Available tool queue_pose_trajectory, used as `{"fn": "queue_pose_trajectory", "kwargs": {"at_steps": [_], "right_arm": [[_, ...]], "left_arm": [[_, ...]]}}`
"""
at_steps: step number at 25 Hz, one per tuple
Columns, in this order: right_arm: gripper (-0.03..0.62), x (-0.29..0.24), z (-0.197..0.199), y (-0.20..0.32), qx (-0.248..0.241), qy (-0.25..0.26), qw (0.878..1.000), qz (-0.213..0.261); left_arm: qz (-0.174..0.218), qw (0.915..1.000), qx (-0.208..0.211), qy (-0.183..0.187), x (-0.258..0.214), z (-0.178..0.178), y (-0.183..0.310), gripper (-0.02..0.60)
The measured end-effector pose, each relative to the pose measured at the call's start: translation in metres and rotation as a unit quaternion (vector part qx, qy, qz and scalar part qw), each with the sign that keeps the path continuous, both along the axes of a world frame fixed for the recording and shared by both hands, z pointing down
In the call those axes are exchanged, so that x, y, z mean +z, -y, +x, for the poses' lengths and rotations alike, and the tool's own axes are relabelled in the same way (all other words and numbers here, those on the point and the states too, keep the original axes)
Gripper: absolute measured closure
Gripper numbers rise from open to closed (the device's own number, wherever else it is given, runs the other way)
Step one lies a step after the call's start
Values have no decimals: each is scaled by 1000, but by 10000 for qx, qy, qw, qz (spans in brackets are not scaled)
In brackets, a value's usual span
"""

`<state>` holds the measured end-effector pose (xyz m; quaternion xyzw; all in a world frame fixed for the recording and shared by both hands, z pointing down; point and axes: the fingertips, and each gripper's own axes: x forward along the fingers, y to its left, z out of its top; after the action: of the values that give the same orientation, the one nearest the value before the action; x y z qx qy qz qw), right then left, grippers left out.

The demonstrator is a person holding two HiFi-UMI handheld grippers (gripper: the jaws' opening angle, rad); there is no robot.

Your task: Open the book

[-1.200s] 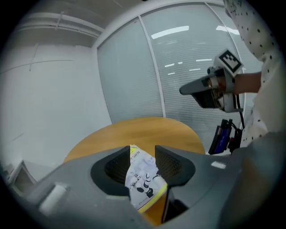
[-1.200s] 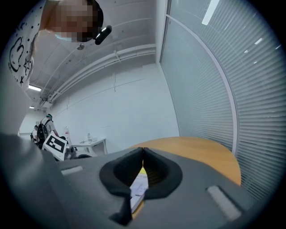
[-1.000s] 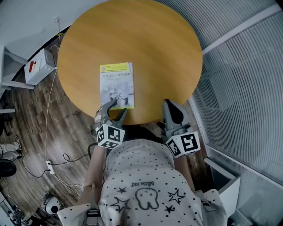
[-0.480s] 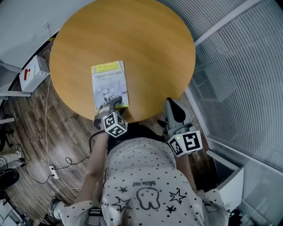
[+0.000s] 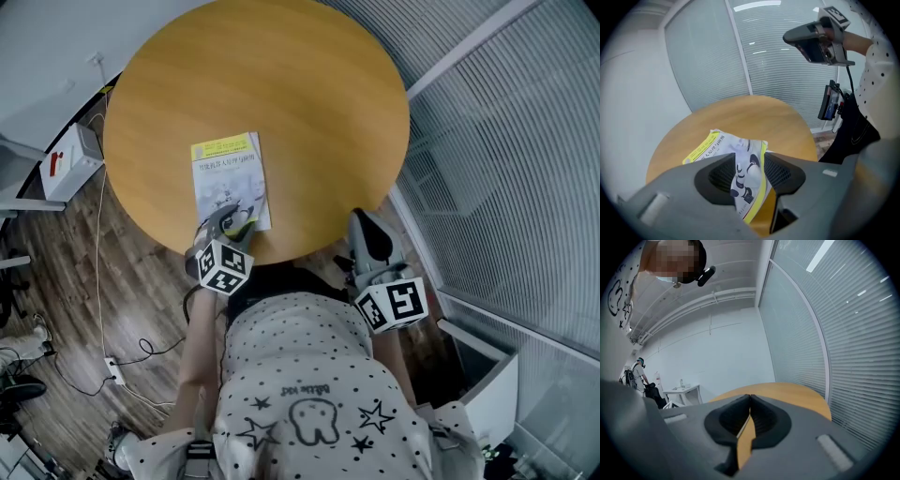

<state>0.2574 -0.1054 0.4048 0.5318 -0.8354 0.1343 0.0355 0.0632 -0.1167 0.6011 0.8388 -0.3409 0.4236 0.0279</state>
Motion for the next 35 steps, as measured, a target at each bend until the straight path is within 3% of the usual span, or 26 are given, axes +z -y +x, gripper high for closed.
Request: {"fn": "queue_pose_trajectory", "kwargs": {"at_steps": [7,12,17,20,28,35], "right_arm": [[591,0,-8,1,-67,14,10000,-28],[591,0,-13,1,-88,-46,9999,-54],[591,1,-25,-1,-110,-80,9999,-68],[591,0,-35,-2,-129,-84,9999,-74],[591,-14,-68,7,-227,-123,9996,-121],[591,-20,-104,16,-351,-137,9992,-117]], "left_arm": [[-51,9977,-506,-452,4,-1,2,536],[-223,9914,-909,-912,7,-3,-1,557],[-503,9684,-1534,-1900,-2,-13,1,560],[-520,9571,-1757,-2247,-10,-24,1,561],[28,9498,-2098,-2321,-46,-67,16,562],[593,9343,-2854,-2051,-58,-128,22,561]]}}
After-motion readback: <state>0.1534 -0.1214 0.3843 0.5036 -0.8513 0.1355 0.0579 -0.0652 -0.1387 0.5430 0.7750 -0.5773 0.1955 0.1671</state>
